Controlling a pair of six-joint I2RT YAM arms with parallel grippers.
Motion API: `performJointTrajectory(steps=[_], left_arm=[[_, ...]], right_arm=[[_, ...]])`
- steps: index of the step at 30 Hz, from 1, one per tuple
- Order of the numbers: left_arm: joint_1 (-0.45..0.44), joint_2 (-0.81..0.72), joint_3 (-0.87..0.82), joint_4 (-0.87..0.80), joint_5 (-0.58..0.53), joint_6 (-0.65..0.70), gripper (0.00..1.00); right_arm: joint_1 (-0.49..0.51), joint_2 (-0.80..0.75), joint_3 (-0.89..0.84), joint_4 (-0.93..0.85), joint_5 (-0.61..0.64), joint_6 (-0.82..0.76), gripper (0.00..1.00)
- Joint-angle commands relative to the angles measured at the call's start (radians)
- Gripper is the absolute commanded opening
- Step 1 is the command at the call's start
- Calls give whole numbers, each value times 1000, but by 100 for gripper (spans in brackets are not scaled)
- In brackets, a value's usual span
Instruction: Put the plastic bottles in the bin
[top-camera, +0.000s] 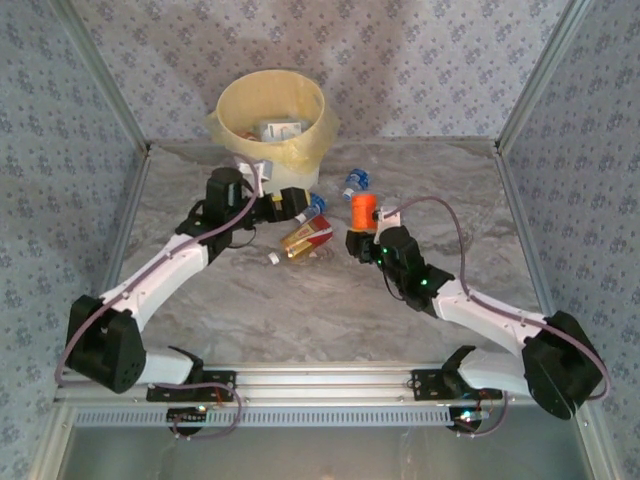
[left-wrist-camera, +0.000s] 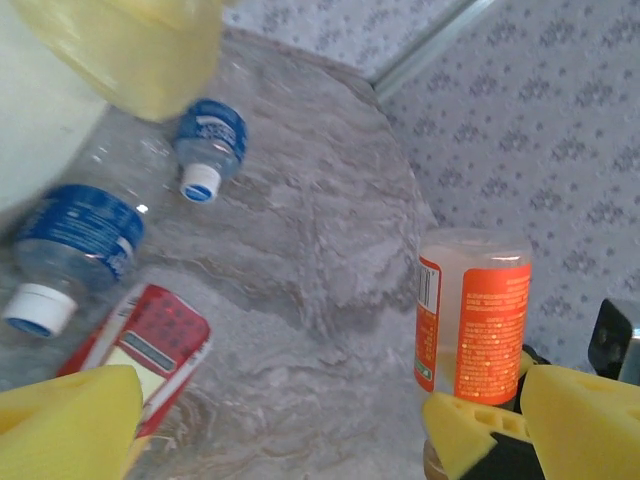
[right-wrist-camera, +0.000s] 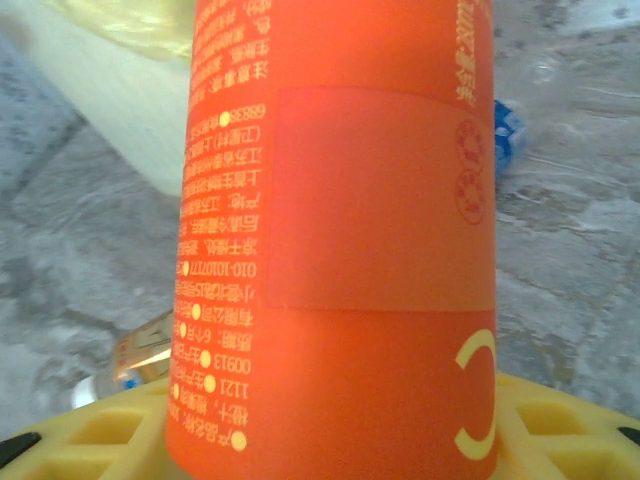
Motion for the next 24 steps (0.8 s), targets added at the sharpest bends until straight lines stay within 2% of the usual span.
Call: performJointTrajectory(steps=[1,3,9,12,15,19,24], left_arm=[[-44,46,66,105,109,13,98],[-77,92,117,75,153,34,98],[-146,174,213,30,111,53,98],[-153,195,223,27,32,17,98],[-155,211,219,44,22,4,98],[-158,234,241,-10,-5,6,97],[-161,251,241,10,-22,-31,89]], right_arm=[[7,-29,-22,90,-104,-15,37],[6,-20,-27,136,-140,-12,38],[8,40,-5,245,-233,0,38],[9,63,29,234,-258,10,38],[12,85,55,218,-251,14,38],[12,106,81,218,-264,8,38],[22,127,107,233,-291,-2,39]])
